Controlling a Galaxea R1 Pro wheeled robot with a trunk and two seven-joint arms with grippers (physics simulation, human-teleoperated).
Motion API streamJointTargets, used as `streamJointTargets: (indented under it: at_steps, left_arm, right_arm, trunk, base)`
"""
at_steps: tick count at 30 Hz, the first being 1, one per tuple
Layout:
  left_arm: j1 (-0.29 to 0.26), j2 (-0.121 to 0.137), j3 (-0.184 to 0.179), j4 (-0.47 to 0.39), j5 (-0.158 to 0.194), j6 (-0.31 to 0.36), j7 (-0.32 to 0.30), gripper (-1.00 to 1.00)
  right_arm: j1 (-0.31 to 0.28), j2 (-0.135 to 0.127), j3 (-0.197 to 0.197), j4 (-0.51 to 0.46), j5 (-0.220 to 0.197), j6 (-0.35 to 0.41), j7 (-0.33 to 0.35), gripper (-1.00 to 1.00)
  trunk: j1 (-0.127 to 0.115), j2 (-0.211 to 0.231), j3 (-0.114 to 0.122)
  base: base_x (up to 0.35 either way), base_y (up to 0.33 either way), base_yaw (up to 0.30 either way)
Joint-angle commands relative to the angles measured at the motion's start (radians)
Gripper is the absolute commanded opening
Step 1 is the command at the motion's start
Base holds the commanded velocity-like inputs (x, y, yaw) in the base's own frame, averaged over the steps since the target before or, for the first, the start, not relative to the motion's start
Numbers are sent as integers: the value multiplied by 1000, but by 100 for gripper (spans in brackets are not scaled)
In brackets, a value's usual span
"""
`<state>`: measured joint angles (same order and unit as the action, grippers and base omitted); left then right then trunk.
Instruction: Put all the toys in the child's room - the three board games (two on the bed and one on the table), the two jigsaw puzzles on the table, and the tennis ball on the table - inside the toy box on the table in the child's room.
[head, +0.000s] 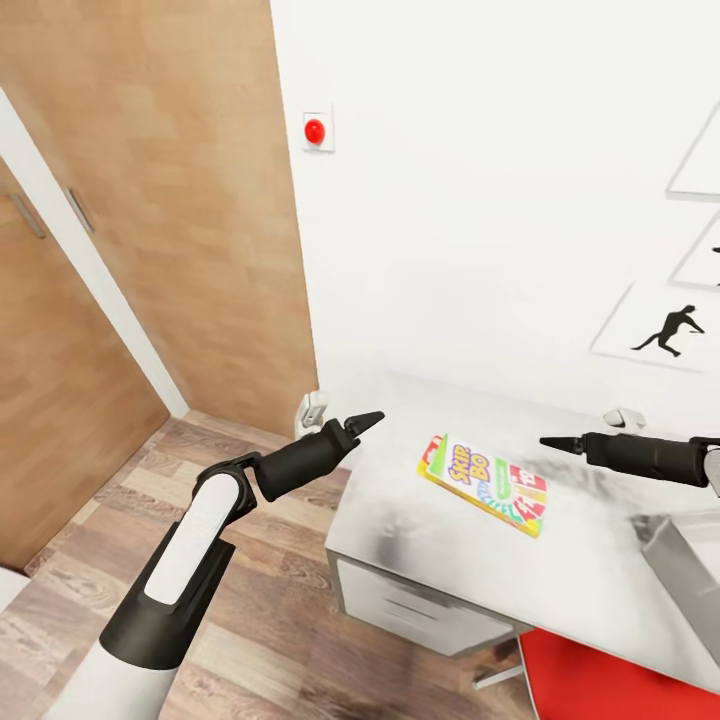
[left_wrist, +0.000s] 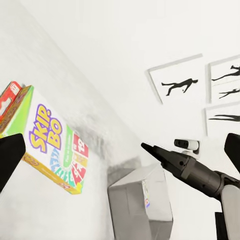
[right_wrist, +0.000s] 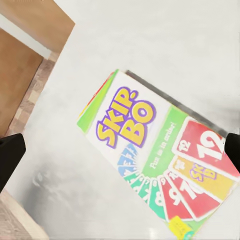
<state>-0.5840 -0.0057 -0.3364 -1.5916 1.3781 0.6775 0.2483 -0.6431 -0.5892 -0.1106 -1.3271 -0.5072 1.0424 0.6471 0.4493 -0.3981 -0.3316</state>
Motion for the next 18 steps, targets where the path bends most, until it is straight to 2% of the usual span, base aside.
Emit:
streamJointTargets:
  at_steps: [1,8,14,18]
  left_arm:
    - [-1,0,0,-1,11,2,10,100]
    - [-1,28,3,-1,19,2,8,100]
    - [-1,36,2,-1,21,2,8,100]
    - [-1,41,2,-1,23,2,8,100]
  right_arm:
    - [-1,0,-1,0,5,5,7,100]
    - [17,5,-1,13,6,5,-24,100]
    - [23,10,0,18,6,5,-55,100]
    - [25,24,0,36,5,5,-88,100]
  trunk:
    - [1,-2,-2]
    - [1,-2,-1]
    - [1,-2,-1]
    - [1,-2,-1]
  base:
    - [79,61,0]
    - [157,124,0]
    - [212,167,-20]
    - [226,180,-139]
